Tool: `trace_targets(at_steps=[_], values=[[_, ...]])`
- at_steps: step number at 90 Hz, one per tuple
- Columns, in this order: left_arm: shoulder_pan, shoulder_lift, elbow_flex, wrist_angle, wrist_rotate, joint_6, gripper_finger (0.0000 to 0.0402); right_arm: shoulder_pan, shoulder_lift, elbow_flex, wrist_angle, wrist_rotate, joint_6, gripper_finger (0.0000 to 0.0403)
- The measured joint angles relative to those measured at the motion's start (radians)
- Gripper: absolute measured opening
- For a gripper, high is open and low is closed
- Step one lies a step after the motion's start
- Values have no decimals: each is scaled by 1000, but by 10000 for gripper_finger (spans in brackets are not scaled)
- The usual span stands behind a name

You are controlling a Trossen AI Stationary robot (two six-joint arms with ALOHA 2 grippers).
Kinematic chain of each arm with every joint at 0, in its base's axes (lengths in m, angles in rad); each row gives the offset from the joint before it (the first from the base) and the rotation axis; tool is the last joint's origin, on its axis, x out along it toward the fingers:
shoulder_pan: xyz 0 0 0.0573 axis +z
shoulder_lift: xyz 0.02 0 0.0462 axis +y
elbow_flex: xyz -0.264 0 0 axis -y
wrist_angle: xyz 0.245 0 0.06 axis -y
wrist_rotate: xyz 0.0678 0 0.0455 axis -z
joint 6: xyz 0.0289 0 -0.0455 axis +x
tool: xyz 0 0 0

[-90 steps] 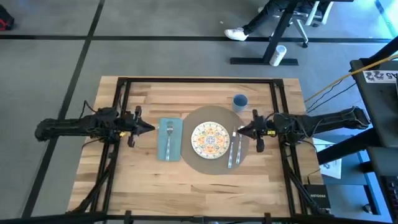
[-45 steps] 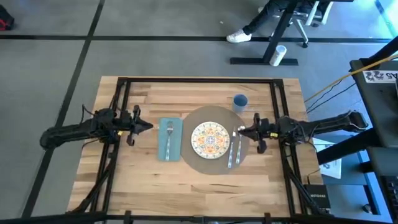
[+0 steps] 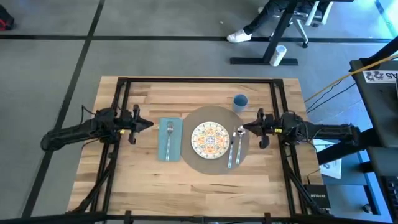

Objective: Set table place
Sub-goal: Return to Home Position

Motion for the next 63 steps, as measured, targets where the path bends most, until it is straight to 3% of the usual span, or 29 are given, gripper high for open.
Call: trace_targets(at_steps=[11, 63], values=[[3, -3, -7, 13, -2, 13, 0, -24, -94, 0, -7, -40, -27, 0], [4, -6, -42, 92, -94, 27, 0, -27, -52, 0, -17, -34, -53, 0]])
